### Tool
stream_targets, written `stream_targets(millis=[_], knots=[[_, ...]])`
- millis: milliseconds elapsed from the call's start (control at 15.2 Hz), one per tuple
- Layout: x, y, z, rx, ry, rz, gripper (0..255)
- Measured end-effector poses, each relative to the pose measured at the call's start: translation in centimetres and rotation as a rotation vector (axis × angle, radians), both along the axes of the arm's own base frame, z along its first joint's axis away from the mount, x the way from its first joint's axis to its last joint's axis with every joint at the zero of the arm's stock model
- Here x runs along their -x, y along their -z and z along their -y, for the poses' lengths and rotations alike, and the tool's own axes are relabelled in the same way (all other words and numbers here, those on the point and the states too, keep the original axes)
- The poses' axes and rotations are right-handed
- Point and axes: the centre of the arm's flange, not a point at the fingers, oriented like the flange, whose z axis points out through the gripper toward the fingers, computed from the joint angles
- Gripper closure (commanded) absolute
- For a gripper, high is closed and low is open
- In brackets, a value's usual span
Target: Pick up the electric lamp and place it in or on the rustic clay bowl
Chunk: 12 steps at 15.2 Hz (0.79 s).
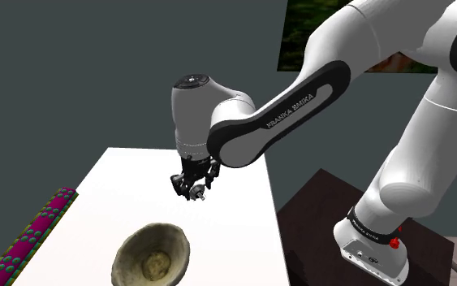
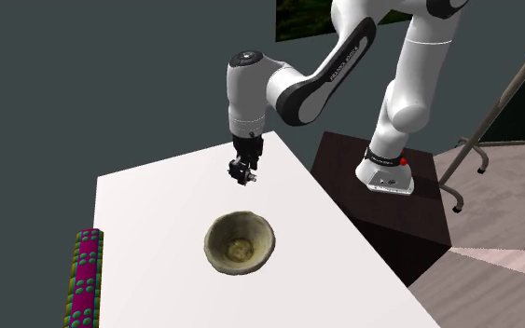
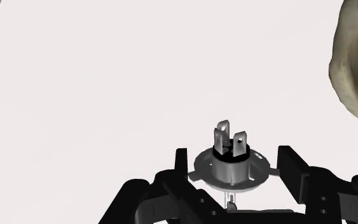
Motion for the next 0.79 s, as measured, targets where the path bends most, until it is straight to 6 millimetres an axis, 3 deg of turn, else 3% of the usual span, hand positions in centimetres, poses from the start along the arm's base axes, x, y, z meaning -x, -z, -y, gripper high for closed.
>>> stream_targets(millis=[792], knots=[[0.2,-6.4,0.1,0.0,0.0,0.0,255]])
